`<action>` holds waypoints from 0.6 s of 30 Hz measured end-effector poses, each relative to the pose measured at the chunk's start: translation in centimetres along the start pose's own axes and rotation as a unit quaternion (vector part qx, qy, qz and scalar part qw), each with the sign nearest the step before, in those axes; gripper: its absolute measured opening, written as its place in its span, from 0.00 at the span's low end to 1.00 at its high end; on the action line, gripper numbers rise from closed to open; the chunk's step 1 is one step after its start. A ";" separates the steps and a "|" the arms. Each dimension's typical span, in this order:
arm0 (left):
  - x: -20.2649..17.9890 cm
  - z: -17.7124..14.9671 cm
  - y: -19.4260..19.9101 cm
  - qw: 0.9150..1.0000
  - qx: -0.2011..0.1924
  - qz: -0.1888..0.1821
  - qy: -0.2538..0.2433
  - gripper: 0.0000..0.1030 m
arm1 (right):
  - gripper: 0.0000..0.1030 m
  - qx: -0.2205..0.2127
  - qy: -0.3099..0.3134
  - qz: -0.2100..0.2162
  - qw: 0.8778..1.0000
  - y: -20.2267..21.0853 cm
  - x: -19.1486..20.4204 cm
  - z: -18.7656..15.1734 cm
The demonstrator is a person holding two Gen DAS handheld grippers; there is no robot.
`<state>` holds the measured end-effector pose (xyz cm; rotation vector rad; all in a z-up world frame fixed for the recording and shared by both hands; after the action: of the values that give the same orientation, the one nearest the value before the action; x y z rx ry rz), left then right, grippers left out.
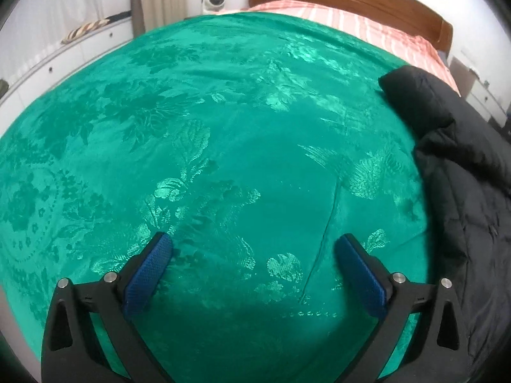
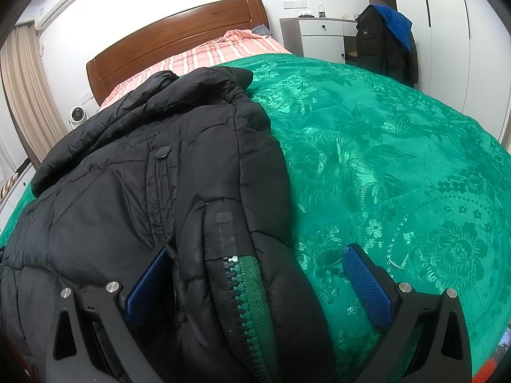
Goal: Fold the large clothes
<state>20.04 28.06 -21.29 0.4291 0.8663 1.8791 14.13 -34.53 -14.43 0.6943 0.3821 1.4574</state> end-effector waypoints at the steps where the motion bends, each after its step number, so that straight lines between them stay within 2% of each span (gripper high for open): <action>1: 0.1 0.0 0.1 1.000 -0.001 -0.001 0.001 1.00 | 1.00 0.000 0.000 0.000 1.000 0.0 0.0 0.0; 18: 0.4 0.1 0.2 1.000 -0.007 0.012 -0.005 1.00 | 1.00 0.000 0.000 0.000 1.000 0.0 0.0 0.0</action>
<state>19.79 28.37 -21.11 0.4421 0.8450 1.9020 14.14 -34.52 -14.43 0.6941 0.3819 1.4576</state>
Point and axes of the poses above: each gripper's, at about its wrist camera, not at the fingertips, and y roughly against the way its jaws point, x to its left, z to its top, the point moved 3 cm from there along -y, roughly the way its jaws point, and after that the axes turned 6 degrees about -x, right-handed, at the moved point
